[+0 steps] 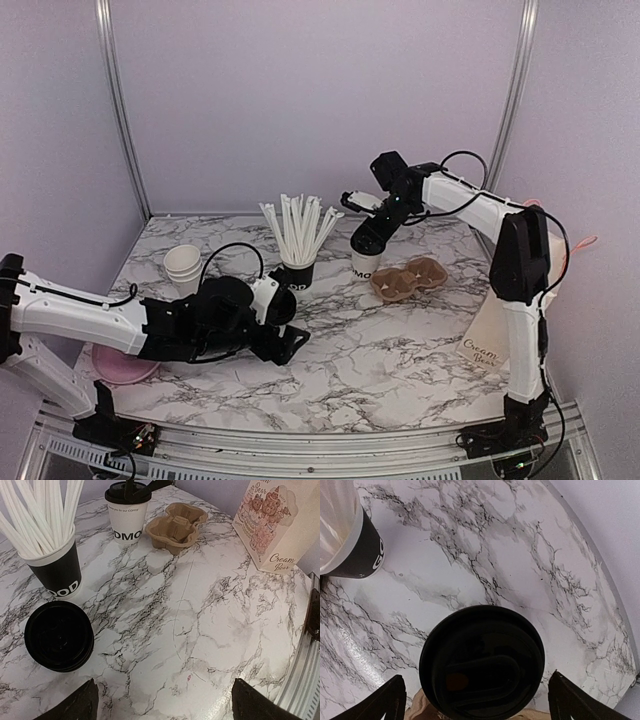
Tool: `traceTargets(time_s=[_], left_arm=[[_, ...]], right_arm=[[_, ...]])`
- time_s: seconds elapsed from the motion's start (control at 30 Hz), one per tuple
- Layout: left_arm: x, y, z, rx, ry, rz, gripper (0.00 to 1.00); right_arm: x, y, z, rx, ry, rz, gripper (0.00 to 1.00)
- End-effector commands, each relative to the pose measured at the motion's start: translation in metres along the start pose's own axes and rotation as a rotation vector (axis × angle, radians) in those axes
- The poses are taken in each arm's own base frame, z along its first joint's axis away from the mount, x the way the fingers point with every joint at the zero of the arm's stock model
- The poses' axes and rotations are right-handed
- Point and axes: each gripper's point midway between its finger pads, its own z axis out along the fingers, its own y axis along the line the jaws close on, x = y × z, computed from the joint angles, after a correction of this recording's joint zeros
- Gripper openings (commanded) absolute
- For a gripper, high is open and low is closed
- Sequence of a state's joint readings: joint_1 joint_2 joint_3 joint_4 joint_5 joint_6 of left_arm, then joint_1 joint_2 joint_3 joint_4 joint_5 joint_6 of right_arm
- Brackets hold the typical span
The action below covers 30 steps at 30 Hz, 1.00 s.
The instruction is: Pack the takeout coffee
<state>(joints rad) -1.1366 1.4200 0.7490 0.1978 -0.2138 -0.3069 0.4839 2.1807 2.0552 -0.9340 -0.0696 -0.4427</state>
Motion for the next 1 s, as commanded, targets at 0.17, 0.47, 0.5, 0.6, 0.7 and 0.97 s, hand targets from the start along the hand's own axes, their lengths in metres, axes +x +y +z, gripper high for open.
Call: traceTargets(time_s=[0.17,0.47,0.5,0.6,0.7,0.97], left_arm=[[-0.049,0.034,-0.030,-0.232,-0.070,0.019,0.97],[-0.088,0.144,-0.084,-0.569,0.006,-0.111,0.71],[-0.088,0.153,-0.088,-0.578,0.021,-0.117,0.66],[-0.080,0.175,-0.086,-0.558,0.137,-0.118,0.56],[-0.069,0.183,-0.076,-0.515,0.273,-0.098,0.55],[-0.047,0.221,-0.066,-0.567,0.464,-0.125,0.29]], right_arm=[[-0.033,-0.016,-0.053,0.049,-0.140,0.038,0.99],[-0.022,0.023,-0.112,-0.040,-0.303,-0.013,0.94],[-0.022,0.032,-0.127,-0.063,-0.342,-0.034,0.92],[-0.012,0.070,-0.150,-0.201,-0.448,-0.110,0.90],[0.005,0.107,-0.164,-0.326,-0.551,-0.178,0.91],[0.056,0.164,-0.135,-0.563,-0.588,-0.243,0.91]])
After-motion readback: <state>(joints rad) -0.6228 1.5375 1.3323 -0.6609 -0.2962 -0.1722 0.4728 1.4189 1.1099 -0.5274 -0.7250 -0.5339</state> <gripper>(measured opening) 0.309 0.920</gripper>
